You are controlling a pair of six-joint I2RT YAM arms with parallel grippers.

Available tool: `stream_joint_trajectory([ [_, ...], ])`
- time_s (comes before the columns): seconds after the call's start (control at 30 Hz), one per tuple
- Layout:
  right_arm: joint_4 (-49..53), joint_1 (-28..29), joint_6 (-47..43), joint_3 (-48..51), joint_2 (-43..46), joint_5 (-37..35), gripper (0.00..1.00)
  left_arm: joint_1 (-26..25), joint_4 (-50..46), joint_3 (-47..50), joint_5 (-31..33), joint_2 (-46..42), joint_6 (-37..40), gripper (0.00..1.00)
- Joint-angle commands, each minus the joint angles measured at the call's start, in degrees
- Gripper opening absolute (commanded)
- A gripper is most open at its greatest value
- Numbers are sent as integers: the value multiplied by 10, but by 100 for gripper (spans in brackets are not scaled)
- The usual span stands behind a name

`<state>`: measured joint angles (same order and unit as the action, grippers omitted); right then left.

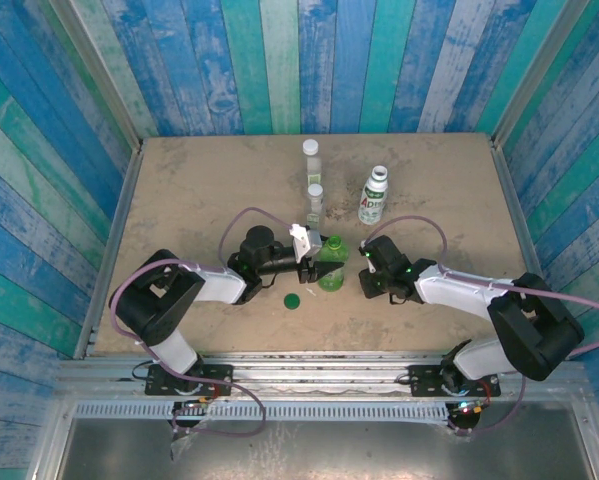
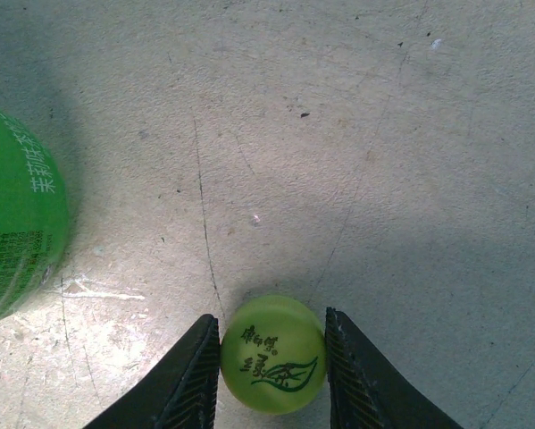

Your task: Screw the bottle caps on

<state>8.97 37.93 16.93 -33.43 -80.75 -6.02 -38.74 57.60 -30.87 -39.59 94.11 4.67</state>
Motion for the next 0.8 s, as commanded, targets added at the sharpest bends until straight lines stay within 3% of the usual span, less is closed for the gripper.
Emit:
stream_joint_trajectory([
  [0.0, 11, 3, 2, 3, -12, 4, 34, -4, -30, -3, -6, -1, 10, 58],
  [0.23, 11, 3, 0, 2, -20, 5, 37, -3, -33, -3, -7, -2, 12, 58],
  [0.5, 20, 5, -2, -3, -17, 7, 33, -3, -39, -4, -8, -2, 15, 58],
  [0.77, 61, 12, -2, -18, 38, -3, 31, -4, -45, -5, -8, -2, 21, 58],
])
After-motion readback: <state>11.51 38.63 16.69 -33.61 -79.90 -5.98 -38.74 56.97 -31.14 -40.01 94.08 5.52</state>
